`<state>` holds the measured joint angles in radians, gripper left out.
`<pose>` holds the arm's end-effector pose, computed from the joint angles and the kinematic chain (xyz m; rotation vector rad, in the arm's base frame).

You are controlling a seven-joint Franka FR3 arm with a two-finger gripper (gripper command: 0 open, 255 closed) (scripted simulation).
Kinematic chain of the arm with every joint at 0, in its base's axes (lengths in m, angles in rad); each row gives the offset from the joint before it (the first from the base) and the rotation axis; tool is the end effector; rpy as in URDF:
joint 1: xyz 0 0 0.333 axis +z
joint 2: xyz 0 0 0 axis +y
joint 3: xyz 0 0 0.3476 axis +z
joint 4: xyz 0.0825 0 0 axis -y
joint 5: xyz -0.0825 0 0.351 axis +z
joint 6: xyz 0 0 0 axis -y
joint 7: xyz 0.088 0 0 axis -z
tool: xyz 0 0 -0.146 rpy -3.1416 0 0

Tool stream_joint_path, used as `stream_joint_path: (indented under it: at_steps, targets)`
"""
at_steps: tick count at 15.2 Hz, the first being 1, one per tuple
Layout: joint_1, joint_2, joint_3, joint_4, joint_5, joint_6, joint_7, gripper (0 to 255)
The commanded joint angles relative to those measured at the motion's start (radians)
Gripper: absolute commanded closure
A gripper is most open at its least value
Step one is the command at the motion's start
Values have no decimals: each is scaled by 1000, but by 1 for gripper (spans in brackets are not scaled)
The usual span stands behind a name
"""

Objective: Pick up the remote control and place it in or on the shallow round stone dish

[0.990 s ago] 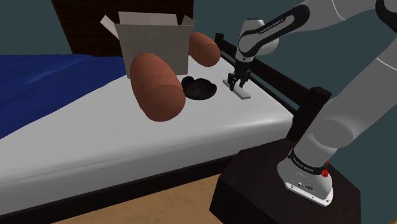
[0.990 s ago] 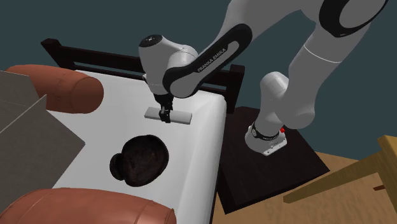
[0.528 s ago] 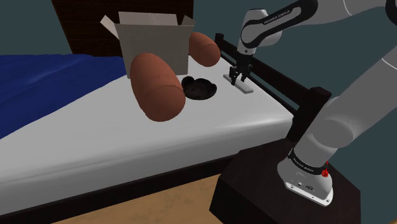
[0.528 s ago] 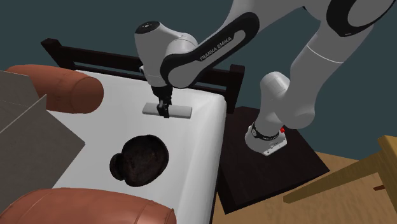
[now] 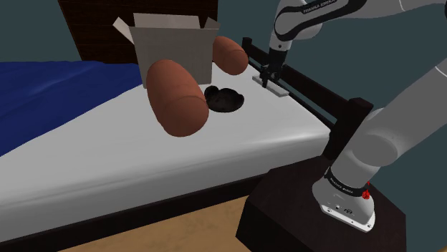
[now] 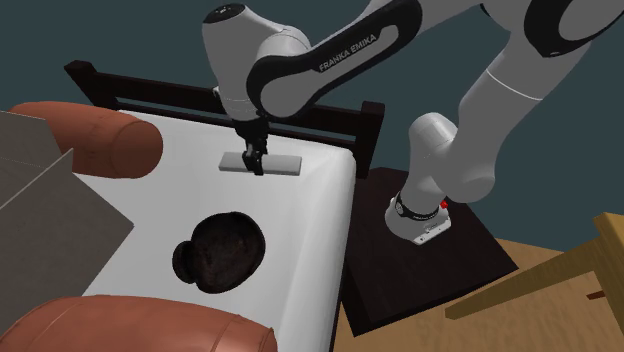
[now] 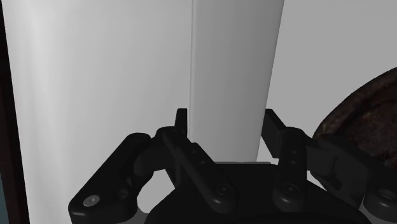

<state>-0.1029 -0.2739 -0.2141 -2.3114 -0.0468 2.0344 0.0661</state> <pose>0.4007 -0.1400 0.4565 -3.0761 0.5502 0.0101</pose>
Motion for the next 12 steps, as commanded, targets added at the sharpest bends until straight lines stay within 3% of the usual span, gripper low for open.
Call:
stream_joint_path:
  at_steps: [1, 12]
  targets:
    - [0, -9, 1, 18, -1, -27, 0, 255]
    - [1, -38, 9, 136, -2, -173, 5, 255]
